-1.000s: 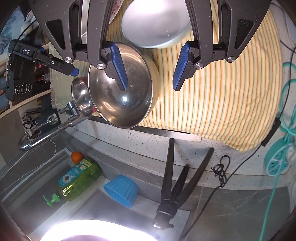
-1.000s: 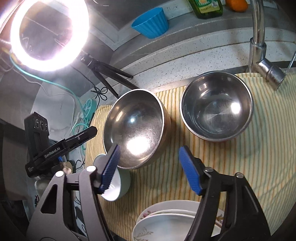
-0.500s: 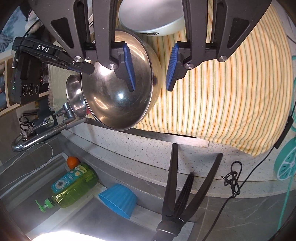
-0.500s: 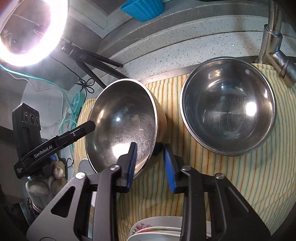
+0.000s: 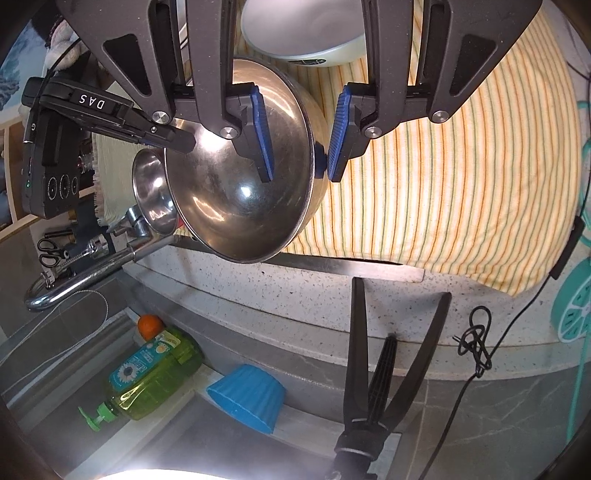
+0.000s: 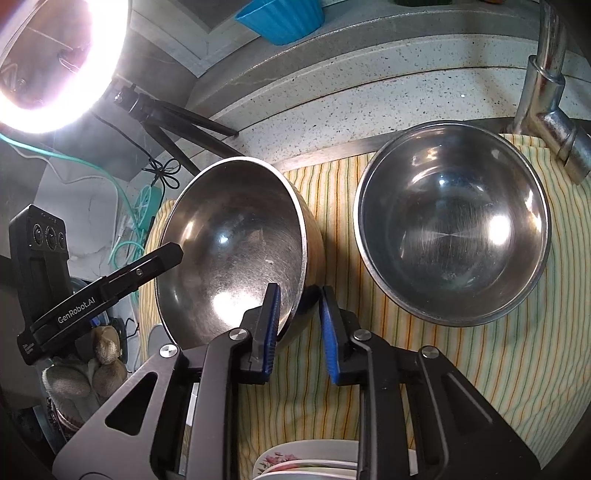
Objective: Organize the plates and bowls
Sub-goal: 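Close both grippers on the rim of the large steel bowl, then lift the steel bowl and carry it beside the plate stack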
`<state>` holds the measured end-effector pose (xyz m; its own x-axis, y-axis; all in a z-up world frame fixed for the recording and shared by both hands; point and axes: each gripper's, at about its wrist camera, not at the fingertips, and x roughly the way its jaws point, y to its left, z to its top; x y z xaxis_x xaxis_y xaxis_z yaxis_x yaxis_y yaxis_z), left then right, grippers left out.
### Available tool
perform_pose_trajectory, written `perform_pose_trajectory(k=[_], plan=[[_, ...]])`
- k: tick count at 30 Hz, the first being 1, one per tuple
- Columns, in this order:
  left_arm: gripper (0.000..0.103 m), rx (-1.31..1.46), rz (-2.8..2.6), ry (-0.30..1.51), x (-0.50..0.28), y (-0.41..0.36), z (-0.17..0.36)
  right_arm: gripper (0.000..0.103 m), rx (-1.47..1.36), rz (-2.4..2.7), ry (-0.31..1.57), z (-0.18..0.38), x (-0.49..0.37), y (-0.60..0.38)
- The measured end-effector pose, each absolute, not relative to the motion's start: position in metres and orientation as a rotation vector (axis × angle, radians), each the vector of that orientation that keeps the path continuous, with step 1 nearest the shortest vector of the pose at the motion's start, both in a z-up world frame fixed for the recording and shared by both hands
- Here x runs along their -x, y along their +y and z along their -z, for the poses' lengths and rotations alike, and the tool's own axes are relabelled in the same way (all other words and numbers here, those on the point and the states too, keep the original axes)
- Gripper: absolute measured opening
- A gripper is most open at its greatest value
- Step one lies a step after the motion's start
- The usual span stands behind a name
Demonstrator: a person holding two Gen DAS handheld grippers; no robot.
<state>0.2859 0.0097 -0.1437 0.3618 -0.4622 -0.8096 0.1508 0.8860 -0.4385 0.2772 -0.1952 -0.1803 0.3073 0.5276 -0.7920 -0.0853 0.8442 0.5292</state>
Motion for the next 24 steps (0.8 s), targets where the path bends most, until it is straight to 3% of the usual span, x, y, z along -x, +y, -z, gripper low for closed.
perform_pose_trajectory(k=[24], plan=[[0.027, 0.389, 0.337, 0.959, -0.214, 0.071, 0.078, 0.022, -0.385, -0.57, 1.089, 0.118, -0.237, -0.16]])
